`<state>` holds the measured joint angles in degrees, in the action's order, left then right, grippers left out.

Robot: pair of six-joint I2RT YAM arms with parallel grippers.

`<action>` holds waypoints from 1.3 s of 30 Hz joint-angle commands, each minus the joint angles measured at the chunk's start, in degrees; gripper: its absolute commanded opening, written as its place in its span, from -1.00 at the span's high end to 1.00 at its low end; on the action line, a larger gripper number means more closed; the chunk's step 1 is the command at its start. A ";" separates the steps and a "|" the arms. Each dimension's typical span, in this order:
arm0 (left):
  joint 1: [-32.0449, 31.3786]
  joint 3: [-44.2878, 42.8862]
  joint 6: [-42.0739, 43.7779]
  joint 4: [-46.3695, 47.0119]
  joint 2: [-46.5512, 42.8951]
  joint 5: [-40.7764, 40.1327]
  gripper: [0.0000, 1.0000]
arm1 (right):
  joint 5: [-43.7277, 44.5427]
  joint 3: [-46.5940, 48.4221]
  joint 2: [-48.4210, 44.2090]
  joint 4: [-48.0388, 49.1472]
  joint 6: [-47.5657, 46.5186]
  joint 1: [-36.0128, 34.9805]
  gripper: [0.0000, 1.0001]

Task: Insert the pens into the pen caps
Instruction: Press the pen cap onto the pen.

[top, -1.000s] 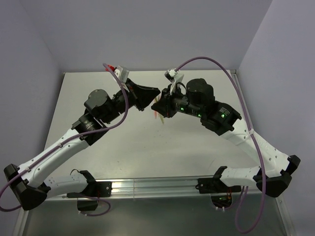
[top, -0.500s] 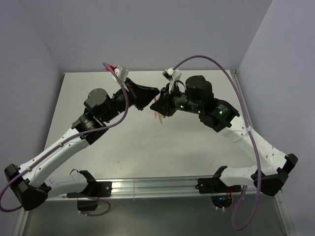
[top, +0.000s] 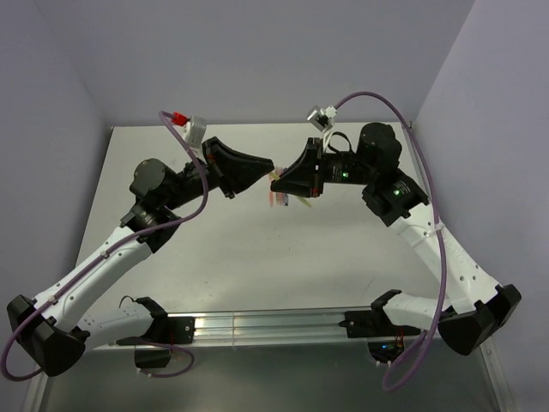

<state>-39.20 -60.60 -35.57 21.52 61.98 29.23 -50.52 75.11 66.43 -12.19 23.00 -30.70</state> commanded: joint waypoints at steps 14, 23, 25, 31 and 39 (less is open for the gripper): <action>-1.05 1.11 -5.56 0.54 0.07 11.64 0.99 | 3.41 0.47 -1.57 20.90 7.86 4.69 1.00; -1.14 -2.24 -6.61 -1.57 2.89 3.99 0.99 | 10.53 3.46 -0.43 9.21 -1.55 -2.78 1.00; -1.14 -2.50 -6.70 -1.65 3.32 3.03 0.99 | 10.71 3.73 0.09 8.41 -1.91 -3.75 1.00; -1.14 -3.21 -7.05 -1.65 4.12 2.14 0.99 | 10.88 5.57 2.03 4.64 -4.28 -6.12 1.00; -1.14 -3.74 -7.14 -1.57 4.91 1.62 0.99 | 12.20 8.38 4.84 -1.17 -7.18 -9.11 1.00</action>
<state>-37.80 -63.46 -44.31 24.25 63.18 26.52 -40.10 81.47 67.29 -12.23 16.36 -35.42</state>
